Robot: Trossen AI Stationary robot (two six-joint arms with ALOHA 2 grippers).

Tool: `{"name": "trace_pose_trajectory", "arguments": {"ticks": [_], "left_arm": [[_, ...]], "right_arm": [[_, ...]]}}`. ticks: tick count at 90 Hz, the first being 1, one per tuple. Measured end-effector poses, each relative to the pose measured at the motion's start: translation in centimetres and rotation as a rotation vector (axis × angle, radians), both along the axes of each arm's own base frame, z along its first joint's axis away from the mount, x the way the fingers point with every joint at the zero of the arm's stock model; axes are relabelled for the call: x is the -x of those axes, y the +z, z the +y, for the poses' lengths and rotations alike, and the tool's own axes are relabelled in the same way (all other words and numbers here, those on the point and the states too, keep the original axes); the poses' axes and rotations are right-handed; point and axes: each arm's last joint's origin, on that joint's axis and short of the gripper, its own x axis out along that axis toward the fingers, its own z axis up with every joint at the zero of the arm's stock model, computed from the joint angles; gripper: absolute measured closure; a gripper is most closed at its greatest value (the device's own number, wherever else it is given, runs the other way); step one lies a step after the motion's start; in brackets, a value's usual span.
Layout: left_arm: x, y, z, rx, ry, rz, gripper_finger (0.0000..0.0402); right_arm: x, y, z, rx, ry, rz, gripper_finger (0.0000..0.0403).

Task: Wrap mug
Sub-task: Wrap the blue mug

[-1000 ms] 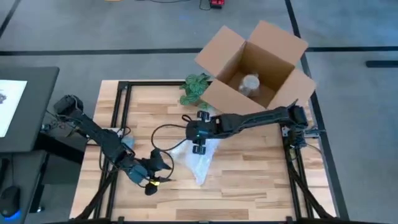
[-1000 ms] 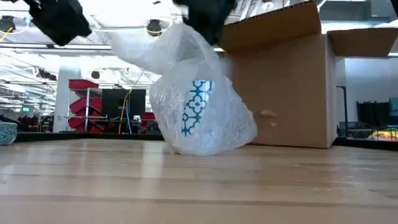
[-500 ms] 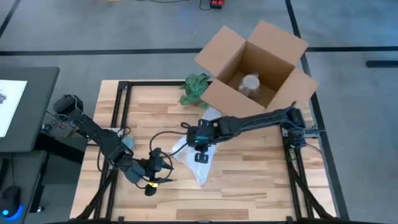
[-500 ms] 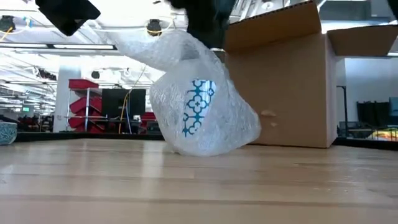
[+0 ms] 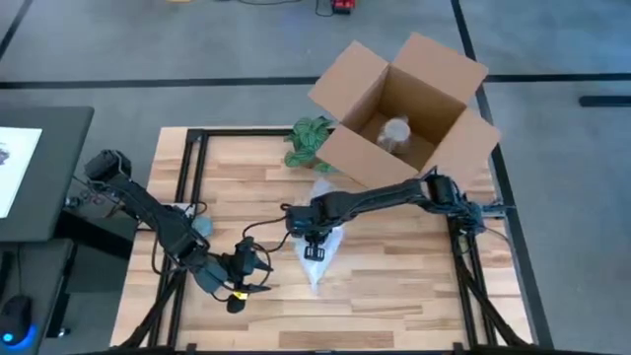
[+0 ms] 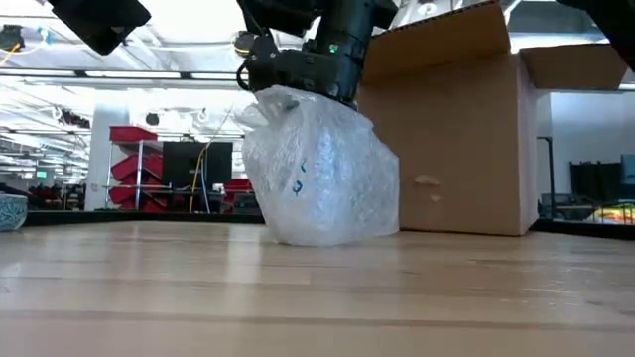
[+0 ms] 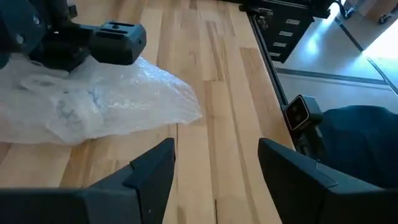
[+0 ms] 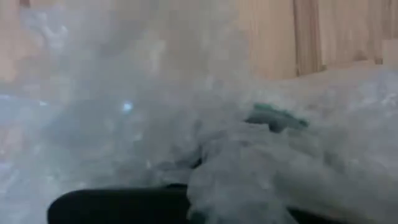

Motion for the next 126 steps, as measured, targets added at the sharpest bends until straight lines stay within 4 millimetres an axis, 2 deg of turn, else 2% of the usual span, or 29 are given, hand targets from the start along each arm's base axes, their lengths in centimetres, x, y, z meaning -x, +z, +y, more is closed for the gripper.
{"name": "trace_pose_trajectory", "arguments": {"ticks": [16,28,33,38,56,65,81,96,112,126], "left_arm": [[0.0,0.0,0.0,0.0,0.001,0.0,0.0189],[0.0,0.0,0.0,0.002,0.001,-0.001,0.0189],[0.0,0.0,0.0,0.003,0.001,-0.001,0.0189],[0.0,0.0,0.0,0.003,0.0,-0.002,0.0189],[0.0,0.0,-0.1,0.002,-0.001,0.0,0.0189],[0.0,0.0,-0.1,0.002,-0.001,0.0,0.0189],[0.1,0.0,-0.1,0.002,-0.001,0.001,0.0189],[0.0,0.0,-0.1,0.003,-0.001,0.0,0.0189],[0.0,0.0,-0.1,0.004,-0.001,-0.002,0.0189],[0.0,0.0,-0.1,0.004,-0.001,-0.001,0.0189]], "right_arm": [[-0.1,3.8,0.5,0.003,0.01,-0.028,0.0403],[0.7,9.3,0.9,-0.003,0.011,-0.102,0.0403],[1.3,10.9,1.1,-0.003,0.016,-0.105,0.0403],[1.5,11.7,1.5,0.001,0.024,-0.112,0.0403],[1.2,12.8,2.9,0.004,0.076,-0.181,0.0403],[1.1,11.5,3.0,0.005,0.079,-0.168,0.0403],[1.0,6.4,0.9,0.002,-0.011,-0.074,0.0403],[1.4,2.2,-0.7,-0.046,-0.071,-0.055,0.0403],[1.6,0.8,-0.9,-0.082,-0.083,-0.078,0.0403],[1.2,1.4,0.1,-0.107,-0.05,-0.116,0.0403]]}}
